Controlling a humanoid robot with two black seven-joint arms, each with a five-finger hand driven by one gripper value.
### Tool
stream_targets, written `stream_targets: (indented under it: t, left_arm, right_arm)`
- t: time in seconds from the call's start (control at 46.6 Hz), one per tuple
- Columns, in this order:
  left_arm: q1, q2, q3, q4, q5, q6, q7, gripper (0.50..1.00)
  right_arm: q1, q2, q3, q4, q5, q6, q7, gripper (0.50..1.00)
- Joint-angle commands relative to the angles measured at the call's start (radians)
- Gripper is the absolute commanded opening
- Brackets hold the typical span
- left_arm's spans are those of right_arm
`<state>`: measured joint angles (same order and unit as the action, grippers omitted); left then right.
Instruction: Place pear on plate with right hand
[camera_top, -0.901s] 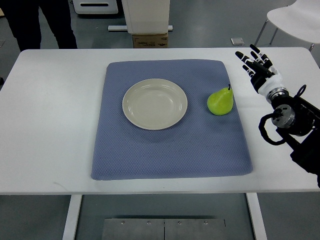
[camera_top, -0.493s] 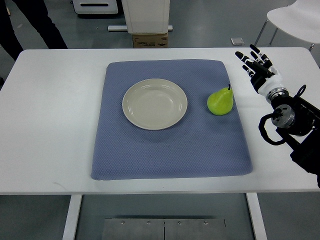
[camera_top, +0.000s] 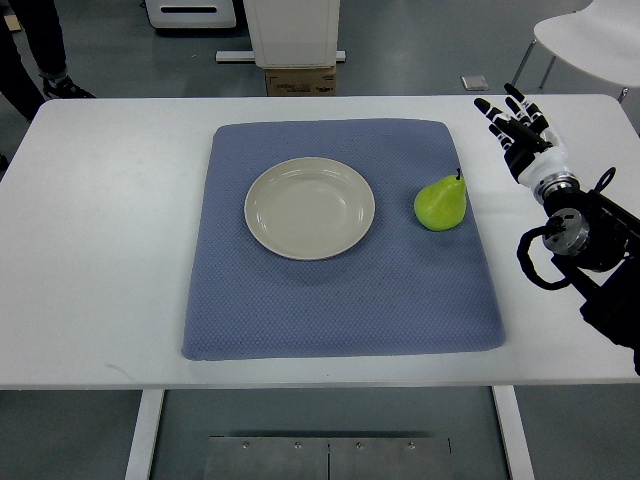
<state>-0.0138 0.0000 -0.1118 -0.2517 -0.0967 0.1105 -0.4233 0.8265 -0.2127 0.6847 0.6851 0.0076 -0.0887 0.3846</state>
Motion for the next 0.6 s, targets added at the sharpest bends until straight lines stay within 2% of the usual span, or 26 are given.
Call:
stream_targets:
  t: [0.0,0.086,0.15,0.472,0.579]
  left_arm:
    - [0.000,0.000,0.000,0.000,0.000,0.000,0.000,1.000]
    - [0.000,0.000,0.000,0.000,0.000,0.000,0.000,1.000]
    - [-0.002,0.000,0.000,0.000,0.000,0.000,0.000,1.000]
    - [0.000,0.000,0.000,0.000,0.000,0.000,0.000,1.000]
    - [-0.002,0.000,0.000,0.000,0.000,0.000,0.000,1.000]
  right_arm:
    - [-0.003,0.000,-0.001,-0.001,0.000,0.000,0.094,1.000]
    - [-0.001,0.000,-0.001,-0.002,0.000,-0.002,0.183,1.000]
    - [0.003,0.001,0.001,-0.004,0.000,-0.005,0.207,1.000]
    - [0.031,0.010,-0.001,-0.007,0.000,0.003,0.200,1.000]
    - [0.006,0.006,-0.001,-0.009,0.000,0.018,0.165,1.000]
